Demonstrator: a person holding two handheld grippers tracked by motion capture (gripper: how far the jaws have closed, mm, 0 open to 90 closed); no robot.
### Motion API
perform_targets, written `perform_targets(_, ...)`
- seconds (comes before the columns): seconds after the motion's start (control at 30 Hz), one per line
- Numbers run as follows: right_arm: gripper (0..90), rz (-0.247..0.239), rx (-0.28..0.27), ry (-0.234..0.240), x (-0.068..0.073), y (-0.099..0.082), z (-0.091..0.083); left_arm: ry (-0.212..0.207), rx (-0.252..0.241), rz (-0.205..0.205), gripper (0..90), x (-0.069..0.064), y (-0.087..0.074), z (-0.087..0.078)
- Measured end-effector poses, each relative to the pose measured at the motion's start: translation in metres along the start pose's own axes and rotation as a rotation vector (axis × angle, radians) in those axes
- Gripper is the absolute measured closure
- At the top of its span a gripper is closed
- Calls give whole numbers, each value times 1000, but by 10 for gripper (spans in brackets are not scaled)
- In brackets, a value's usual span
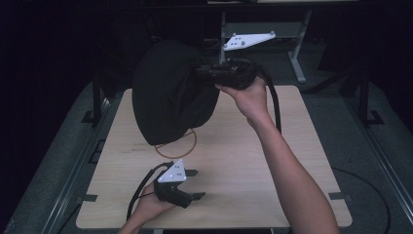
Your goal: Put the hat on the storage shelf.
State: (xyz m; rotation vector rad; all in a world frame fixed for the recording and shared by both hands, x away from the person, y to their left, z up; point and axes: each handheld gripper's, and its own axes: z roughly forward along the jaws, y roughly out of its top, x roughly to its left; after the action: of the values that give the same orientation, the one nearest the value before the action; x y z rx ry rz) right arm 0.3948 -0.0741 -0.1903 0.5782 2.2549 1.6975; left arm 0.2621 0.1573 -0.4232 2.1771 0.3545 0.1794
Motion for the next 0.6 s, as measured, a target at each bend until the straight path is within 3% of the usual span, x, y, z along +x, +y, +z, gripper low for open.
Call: perform_targets(0.6, 874, 37, 13, 21, -11, 11, 38, 3, 0, -14, 254, 1, 0, 0)
